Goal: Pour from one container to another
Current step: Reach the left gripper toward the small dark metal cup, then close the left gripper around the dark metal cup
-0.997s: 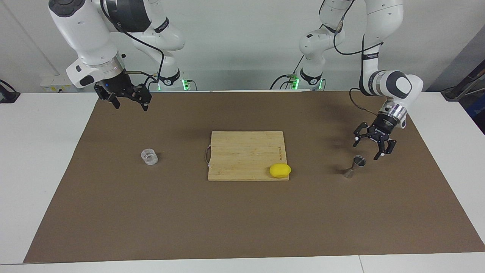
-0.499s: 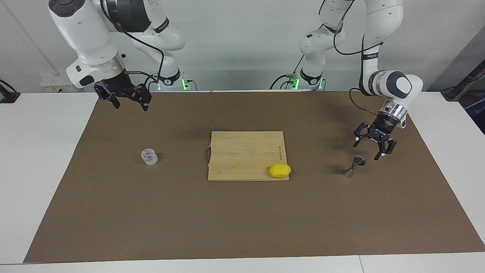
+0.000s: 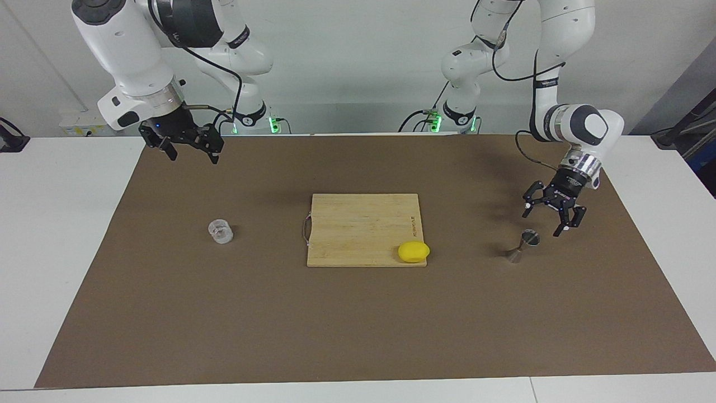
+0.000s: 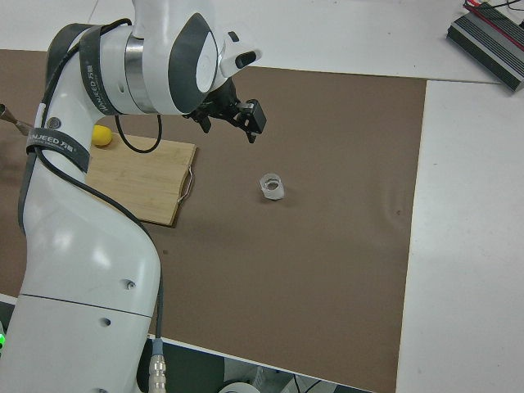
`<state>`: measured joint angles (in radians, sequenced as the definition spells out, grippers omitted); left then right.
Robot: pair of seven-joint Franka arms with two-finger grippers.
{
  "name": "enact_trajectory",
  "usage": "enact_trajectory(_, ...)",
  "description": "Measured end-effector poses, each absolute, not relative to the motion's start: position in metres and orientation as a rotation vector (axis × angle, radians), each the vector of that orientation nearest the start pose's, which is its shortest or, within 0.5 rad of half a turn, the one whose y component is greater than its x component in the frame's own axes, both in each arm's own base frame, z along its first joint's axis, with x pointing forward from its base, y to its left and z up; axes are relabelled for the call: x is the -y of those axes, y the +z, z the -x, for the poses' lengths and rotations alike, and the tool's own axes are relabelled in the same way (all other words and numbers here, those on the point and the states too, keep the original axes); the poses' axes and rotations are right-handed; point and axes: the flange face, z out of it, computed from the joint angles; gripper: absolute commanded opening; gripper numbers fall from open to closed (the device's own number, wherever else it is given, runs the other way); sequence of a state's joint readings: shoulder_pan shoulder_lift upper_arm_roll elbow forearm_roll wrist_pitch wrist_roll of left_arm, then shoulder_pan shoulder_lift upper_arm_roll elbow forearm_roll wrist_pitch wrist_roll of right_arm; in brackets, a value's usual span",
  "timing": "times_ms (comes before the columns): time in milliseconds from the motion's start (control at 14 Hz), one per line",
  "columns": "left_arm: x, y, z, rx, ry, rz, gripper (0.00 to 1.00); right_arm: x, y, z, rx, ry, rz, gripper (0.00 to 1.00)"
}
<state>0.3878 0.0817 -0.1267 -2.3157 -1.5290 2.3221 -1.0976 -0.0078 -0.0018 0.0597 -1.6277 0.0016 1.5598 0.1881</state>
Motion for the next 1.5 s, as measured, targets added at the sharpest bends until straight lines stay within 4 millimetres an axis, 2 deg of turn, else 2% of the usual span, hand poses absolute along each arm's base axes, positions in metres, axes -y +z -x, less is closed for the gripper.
enact_trajectory(855, -0.111, 0.314, -0.510, -2.048, -0.549, -0.661, 1.00, -0.029, 0.598, -0.550, -0.214, 0.103, 3.139, 1.00)
enact_trajectory(1496, -0.082, 0.304, -0.520, -1.972, -0.561, -0.624, 0.99, -0.029, 0.598, -0.550, -0.214, 0.105, 3.139, 1.00)
